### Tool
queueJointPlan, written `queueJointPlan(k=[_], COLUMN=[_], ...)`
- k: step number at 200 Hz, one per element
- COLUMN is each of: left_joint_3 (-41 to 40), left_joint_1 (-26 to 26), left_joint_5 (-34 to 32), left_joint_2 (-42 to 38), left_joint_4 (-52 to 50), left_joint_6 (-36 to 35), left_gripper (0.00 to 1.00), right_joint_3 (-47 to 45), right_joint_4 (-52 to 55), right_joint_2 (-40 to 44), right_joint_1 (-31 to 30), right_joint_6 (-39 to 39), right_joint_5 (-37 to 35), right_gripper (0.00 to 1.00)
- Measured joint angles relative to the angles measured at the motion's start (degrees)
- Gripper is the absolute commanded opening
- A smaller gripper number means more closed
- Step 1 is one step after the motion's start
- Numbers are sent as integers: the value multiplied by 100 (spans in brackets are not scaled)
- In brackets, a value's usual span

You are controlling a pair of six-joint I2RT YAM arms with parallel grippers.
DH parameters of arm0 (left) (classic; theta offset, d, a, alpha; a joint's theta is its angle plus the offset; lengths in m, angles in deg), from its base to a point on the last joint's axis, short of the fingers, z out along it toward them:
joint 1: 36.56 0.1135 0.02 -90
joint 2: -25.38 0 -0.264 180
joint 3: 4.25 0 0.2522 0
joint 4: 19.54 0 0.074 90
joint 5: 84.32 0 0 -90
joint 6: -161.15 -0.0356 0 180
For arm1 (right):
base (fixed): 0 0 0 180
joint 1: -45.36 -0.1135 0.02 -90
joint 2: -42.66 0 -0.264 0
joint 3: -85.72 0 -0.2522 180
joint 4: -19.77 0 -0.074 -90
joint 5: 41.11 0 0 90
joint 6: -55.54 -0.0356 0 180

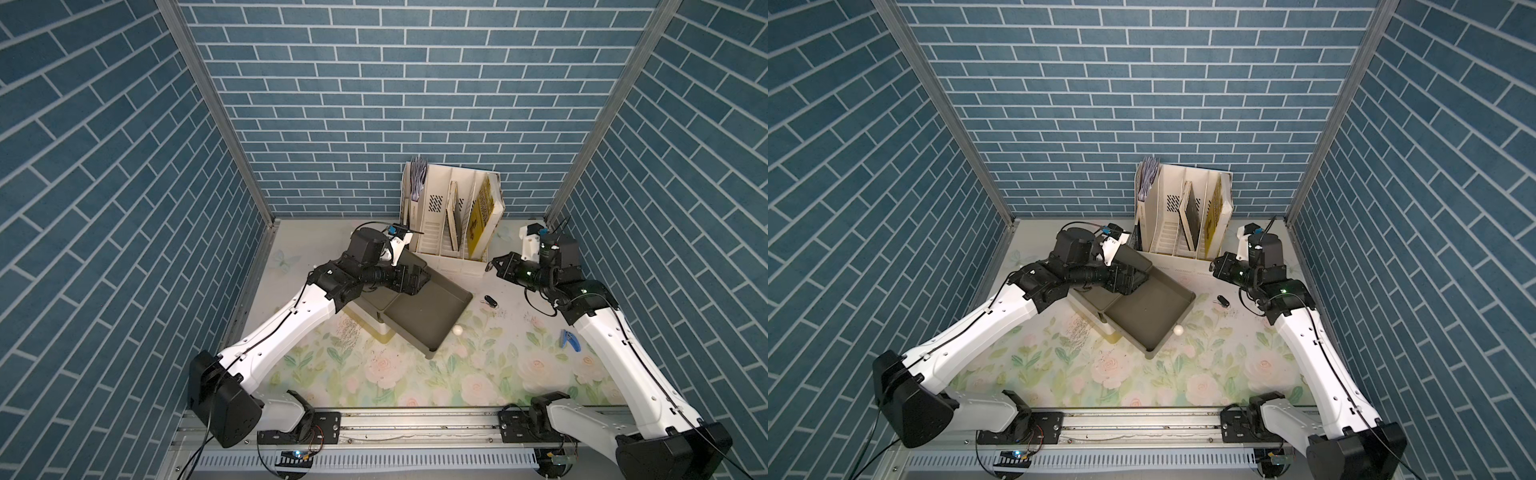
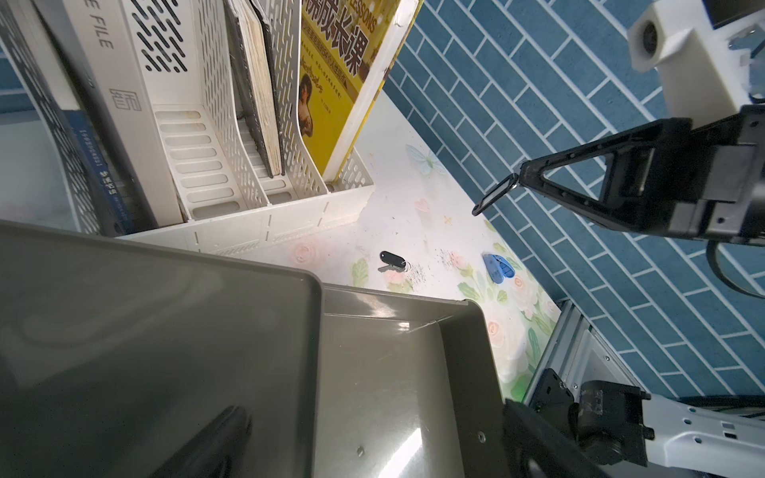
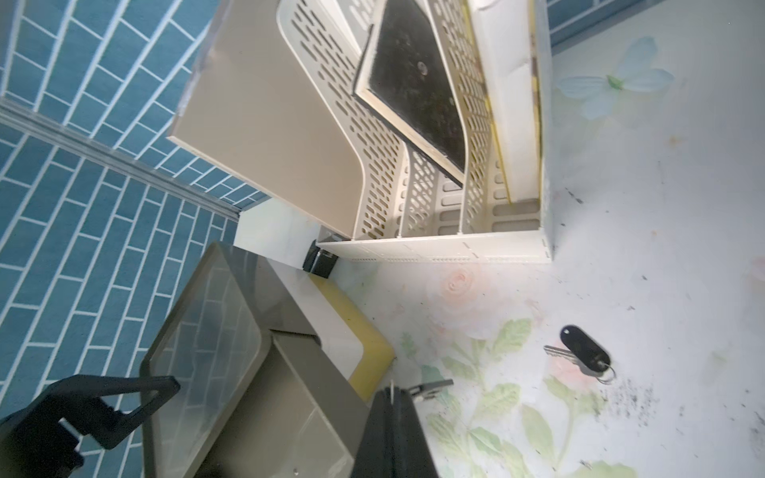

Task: Take the keys out of the drawer
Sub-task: Place the key at the center of the board.

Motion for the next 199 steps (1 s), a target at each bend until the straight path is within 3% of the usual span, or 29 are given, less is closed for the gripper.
queueJointPlan(k=[92,199], left_joint_3=[66,133], left_joint_1=[-479,-765], left_joint_5=[-79,-234], left_joint_2=[232,398], left_joint_4=[9,-2], left_joint_6=[68,66], left_gripper=[100,100], right_joint_3=[-1084,-1696], right_joint_4=[37,269], right_joint_2=[-44,-894], right_joint_1=[588,636], right_joint_6=[-81,59], right_joint_5=[-15,-409], right_gripper=[0,0])
